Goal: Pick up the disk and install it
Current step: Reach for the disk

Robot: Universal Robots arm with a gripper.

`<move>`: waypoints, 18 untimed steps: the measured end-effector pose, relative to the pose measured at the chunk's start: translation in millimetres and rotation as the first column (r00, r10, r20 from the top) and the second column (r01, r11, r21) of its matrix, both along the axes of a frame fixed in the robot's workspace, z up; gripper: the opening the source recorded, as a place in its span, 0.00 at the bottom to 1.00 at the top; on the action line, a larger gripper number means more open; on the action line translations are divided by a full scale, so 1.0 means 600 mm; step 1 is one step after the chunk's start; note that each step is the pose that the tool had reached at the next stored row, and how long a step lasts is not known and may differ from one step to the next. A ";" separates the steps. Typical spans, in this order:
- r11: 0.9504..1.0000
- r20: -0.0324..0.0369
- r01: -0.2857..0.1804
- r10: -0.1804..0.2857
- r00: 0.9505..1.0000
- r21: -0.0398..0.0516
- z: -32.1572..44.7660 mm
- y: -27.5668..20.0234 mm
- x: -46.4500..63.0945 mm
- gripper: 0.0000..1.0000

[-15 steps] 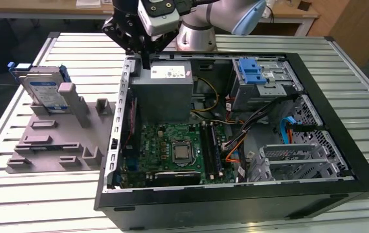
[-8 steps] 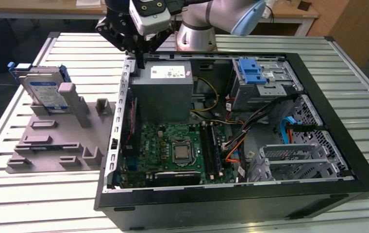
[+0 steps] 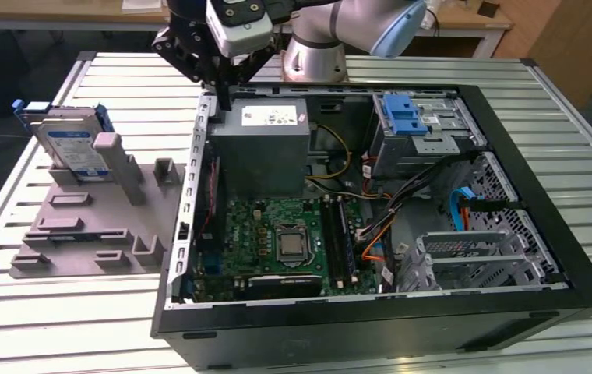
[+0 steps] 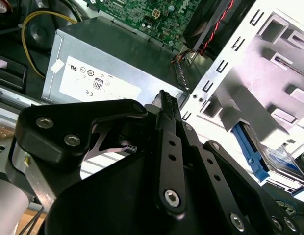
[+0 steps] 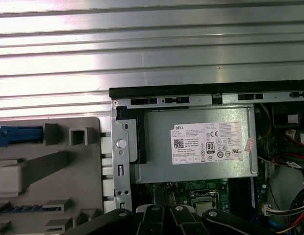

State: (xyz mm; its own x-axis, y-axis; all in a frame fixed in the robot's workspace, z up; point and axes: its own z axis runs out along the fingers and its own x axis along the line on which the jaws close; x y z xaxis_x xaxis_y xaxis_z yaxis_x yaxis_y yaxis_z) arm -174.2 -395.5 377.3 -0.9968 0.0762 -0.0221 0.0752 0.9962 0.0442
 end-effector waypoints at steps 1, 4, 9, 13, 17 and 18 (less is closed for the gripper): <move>1.000 0.000 0.000 0.000 1.000 0.000 0.000 0.0000 0.000 0.11; 1.000 0.000 0.000 0.000 1.000 0.000 0.000 0.0000 -0.001 0.11; 1.000 0.000 0.000 0.000 1.000 0.000 -0.001 0.0000 -0.003 0.11; 1.000 0.000 0.000 0.000 1.000 0.000 -0.002 0.0001 -0.005 0.11; 1.000 0.000 0.000 0.000 1.000 0.000 -0.002 0.0001 -0.006 0.11; 1.000 0.000 0.000 0.000 1.000 0.000 -0.003 0.0001 -0.007 0.11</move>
